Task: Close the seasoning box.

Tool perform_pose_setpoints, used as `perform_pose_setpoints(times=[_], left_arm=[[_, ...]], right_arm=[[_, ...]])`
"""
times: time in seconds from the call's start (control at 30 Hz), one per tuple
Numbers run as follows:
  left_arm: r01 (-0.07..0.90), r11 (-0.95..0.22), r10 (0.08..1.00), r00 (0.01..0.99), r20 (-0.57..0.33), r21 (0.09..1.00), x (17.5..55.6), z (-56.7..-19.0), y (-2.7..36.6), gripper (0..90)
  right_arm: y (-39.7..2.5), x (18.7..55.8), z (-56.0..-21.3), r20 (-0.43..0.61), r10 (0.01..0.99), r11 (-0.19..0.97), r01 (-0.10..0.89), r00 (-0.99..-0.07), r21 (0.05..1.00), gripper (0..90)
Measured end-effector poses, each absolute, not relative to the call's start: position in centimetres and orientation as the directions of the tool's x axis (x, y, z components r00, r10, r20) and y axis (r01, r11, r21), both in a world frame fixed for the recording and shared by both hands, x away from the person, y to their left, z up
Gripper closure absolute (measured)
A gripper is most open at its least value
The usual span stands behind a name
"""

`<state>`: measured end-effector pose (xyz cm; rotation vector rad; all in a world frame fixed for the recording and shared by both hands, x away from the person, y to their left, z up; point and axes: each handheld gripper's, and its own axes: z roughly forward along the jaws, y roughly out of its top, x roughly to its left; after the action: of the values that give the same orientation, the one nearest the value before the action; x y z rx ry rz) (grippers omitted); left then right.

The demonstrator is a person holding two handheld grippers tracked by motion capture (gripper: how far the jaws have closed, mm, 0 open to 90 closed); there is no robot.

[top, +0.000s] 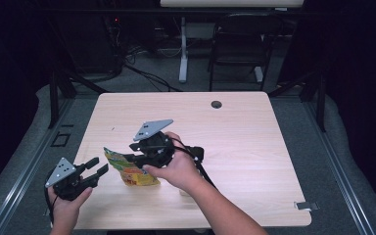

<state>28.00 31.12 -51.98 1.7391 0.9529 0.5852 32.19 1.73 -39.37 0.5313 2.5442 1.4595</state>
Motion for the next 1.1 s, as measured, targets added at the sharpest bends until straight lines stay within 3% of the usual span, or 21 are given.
perform_pose_setpoints(times=[0.2,0.77,1.1], left_arm=[[0.323,-0.159,0.825,0.562,-0.054,0.933,28.0,-52.0,31.1,51.7],[0.323,-0.154,0.828,0.558,-0.056,0.934,28.0,-52.0,31.3,51.7],[0.323,-0.147,0.833,0.550,-0.059,0.935,28.0,-51.9,31.4,51.8]], right_arm=[[-2.1,32.0,-39.3,0.042,0.469,0.388,0.248,-0.882,0.888,59.2],[-9.3,32.8,-40.1,0.024,0.643,0.311,0.291,-0.765,0.905,58.5],[-11.7,33.2,-40.6,0.024,0.687,0.297,0.311,-0.726,0.903,60.4]])
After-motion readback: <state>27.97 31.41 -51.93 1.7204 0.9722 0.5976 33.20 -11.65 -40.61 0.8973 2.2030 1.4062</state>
